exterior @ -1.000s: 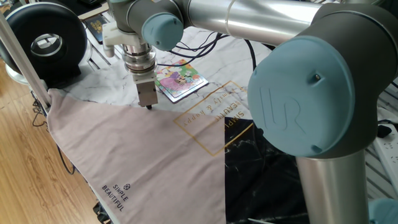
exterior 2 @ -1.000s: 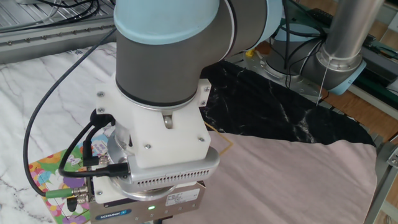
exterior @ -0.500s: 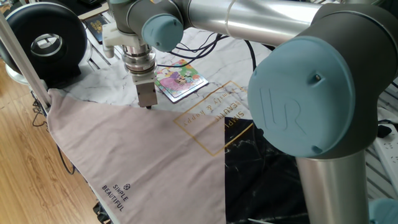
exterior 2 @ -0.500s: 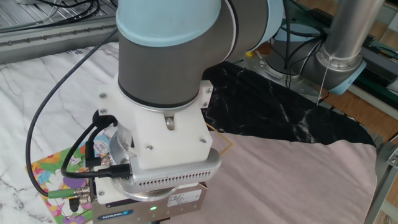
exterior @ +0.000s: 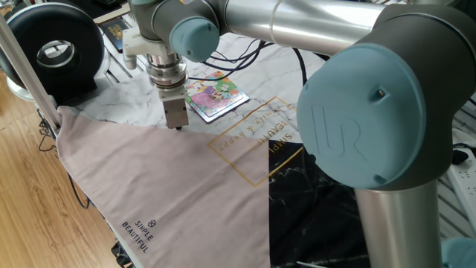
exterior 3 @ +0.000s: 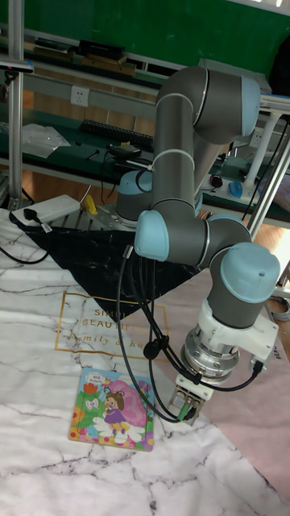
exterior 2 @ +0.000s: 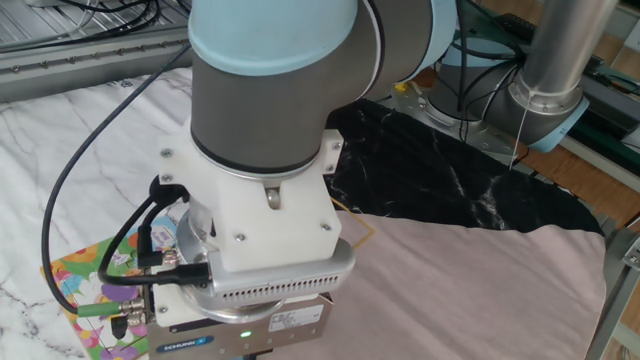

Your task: Assemble one piece of a puzzle

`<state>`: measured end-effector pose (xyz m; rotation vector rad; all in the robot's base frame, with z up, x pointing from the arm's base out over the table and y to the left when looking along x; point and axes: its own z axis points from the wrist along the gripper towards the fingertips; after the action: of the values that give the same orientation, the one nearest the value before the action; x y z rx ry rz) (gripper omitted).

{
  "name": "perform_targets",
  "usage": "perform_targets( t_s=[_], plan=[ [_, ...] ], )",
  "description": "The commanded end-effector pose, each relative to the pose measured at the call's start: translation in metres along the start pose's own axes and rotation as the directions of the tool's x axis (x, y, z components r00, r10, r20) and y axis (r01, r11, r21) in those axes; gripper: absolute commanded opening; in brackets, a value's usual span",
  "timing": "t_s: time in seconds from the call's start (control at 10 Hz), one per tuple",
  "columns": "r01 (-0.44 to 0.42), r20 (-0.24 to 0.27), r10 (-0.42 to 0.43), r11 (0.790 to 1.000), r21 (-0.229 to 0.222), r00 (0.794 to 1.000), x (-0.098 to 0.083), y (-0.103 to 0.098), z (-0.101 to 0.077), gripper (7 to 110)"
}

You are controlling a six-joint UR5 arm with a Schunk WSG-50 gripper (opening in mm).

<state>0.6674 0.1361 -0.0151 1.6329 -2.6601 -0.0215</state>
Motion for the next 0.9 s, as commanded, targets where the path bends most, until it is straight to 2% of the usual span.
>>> perform_targets(
  t_s=[0.0,0.2,0.6,0.8],
  plan=[
    [-0.023,0.002,0.023,1.0,-0.008,1.0,0.003,0.001,-0.009,22],
    [-0.028,0.006,0.028,1.0,-0.014,1.0,0.004,0.001,-0.018,22],
    [0.014,0.003,-0.014,1.0,-0.021,1.0,0.024,-0.014,-0.028,22],
    [0.061,-0.004,-0.061,0.998,-0.014,0.998,0.038,-0.028,-0.036,22]
  ],
)
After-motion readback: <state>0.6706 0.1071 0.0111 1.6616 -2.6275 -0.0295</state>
